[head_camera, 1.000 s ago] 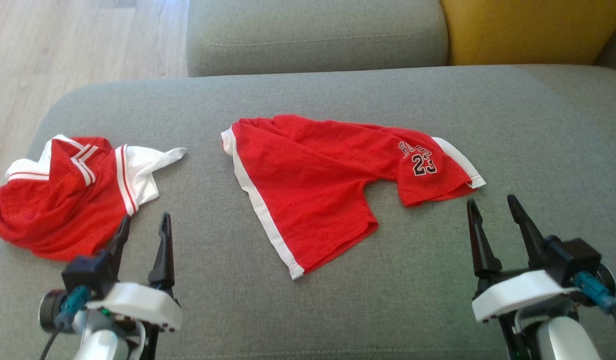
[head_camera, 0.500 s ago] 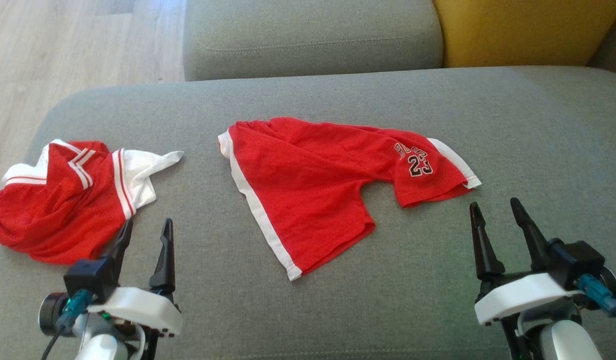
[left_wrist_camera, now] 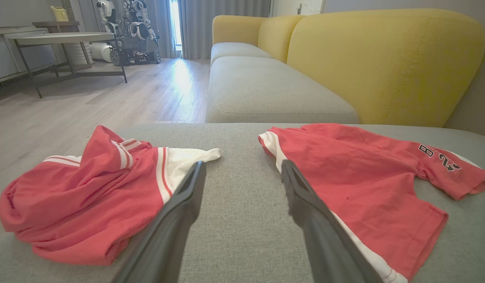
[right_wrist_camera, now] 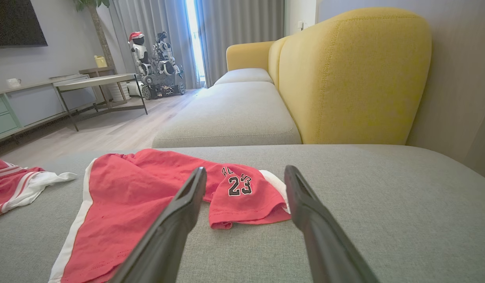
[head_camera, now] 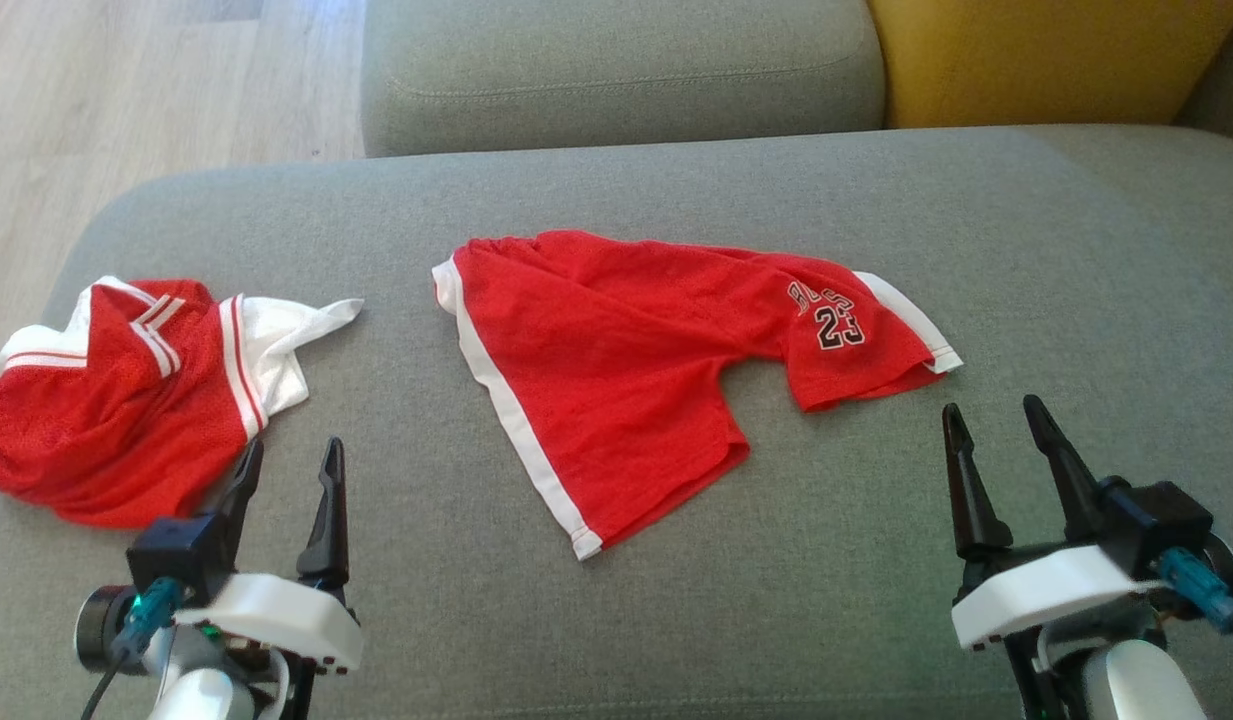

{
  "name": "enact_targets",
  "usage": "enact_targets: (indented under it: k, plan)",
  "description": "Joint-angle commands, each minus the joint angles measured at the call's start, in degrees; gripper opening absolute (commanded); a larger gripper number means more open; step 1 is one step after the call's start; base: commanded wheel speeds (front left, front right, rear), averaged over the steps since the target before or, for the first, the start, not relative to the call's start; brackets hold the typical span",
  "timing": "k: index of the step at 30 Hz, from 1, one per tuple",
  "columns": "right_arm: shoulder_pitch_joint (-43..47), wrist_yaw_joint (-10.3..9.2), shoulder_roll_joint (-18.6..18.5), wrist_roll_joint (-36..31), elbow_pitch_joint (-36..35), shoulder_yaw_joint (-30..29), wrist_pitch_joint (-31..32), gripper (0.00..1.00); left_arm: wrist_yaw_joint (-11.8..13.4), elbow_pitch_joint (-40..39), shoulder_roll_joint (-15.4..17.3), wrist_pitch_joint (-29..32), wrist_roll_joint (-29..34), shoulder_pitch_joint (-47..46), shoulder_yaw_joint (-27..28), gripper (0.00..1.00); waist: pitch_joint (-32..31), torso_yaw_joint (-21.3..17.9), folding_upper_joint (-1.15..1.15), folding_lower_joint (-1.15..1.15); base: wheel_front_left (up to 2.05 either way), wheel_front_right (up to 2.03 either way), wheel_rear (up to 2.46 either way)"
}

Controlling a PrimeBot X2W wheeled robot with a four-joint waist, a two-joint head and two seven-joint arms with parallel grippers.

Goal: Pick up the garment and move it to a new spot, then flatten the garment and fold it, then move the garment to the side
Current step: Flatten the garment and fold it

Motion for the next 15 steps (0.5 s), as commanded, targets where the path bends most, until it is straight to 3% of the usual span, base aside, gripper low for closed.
enact_targets:
  k: [1,6,15]
  plan:
    - [-1.7,0.23,-0.2,0.1,-2.2,1.2,-0.1,1.0,0.3,-1.9,1.7,-0.2,-0.2,-2.4,2.0,1.0,0.0,0.0,0.0,0.0,0.0,0.0,0.0]
    - [-2.0,0.23,-0.2,-0.1,-1.7,2.4,0.3,1.0,0.3,-1.9,1.7,-0.1,-0.2,-3.0,1.6,1.0,0.4,0.8,0.0,0.0,0.0,0.0,0.0]
    - [-6.4,0.23,-0.2,-1.7,4.5,16.0,4.7,1.0,-1.1,-1.6,0.8,-0.2,0.7,-8.2,-0.2,1.0,4.9,6.8,0.0,0.0,0.0,0.0,0.0]
